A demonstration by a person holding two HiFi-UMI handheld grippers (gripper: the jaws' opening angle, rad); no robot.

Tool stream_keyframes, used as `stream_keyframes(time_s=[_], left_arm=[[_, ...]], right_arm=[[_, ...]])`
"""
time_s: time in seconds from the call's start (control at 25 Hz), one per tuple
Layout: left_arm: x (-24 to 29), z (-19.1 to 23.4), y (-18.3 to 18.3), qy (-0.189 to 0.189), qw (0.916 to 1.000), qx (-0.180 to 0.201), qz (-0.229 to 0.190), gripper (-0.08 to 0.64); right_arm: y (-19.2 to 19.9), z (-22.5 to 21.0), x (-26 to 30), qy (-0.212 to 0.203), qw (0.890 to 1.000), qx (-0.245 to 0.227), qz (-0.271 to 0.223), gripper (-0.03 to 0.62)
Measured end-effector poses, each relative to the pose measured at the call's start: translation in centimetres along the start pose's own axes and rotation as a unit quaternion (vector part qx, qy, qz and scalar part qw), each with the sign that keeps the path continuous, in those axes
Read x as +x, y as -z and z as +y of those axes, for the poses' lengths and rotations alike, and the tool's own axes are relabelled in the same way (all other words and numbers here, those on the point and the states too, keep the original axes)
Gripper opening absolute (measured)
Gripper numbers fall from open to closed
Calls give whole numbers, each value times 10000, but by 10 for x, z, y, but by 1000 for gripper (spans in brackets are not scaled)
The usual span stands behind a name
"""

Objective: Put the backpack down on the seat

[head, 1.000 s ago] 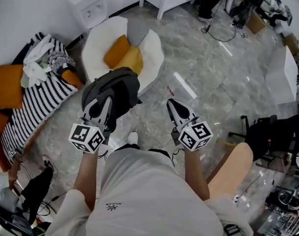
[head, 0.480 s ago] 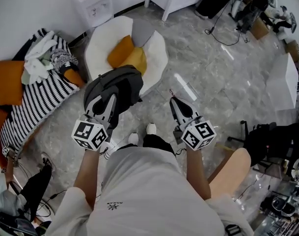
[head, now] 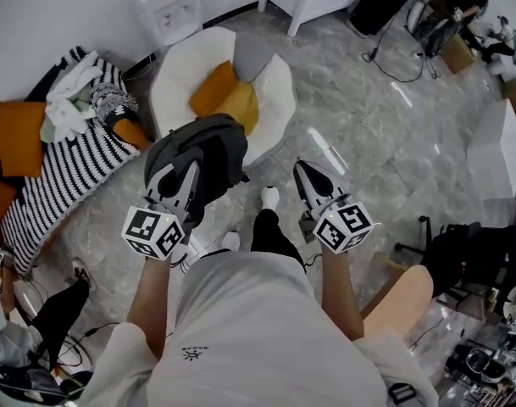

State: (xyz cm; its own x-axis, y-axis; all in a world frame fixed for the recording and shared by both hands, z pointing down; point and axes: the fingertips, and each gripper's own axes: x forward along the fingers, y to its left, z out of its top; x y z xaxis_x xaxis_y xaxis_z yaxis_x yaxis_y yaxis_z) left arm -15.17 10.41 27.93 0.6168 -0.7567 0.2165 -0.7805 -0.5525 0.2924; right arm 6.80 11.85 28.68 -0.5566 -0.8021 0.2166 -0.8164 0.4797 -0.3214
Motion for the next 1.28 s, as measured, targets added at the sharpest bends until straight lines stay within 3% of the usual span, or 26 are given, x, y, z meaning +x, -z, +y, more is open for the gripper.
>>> stream_keyframes(time_s=[0.28, 0.72, 1.28], left_arm=[[40, 9, -1, -267, 9996, -130, 26, 43], [121, 35, -31, -859, 9957, -315, -134, 43], [214, 35, -58, -1466, 9880, -398, -271, 43]], right_arm=[[-10, -50, 37, -300, 9994, 25, 160, 23], [-45, -126, 108, -862, 9952, -34, 467, 23], [-75, -226, 158, -1520, 9861, -107, 666, 23]])
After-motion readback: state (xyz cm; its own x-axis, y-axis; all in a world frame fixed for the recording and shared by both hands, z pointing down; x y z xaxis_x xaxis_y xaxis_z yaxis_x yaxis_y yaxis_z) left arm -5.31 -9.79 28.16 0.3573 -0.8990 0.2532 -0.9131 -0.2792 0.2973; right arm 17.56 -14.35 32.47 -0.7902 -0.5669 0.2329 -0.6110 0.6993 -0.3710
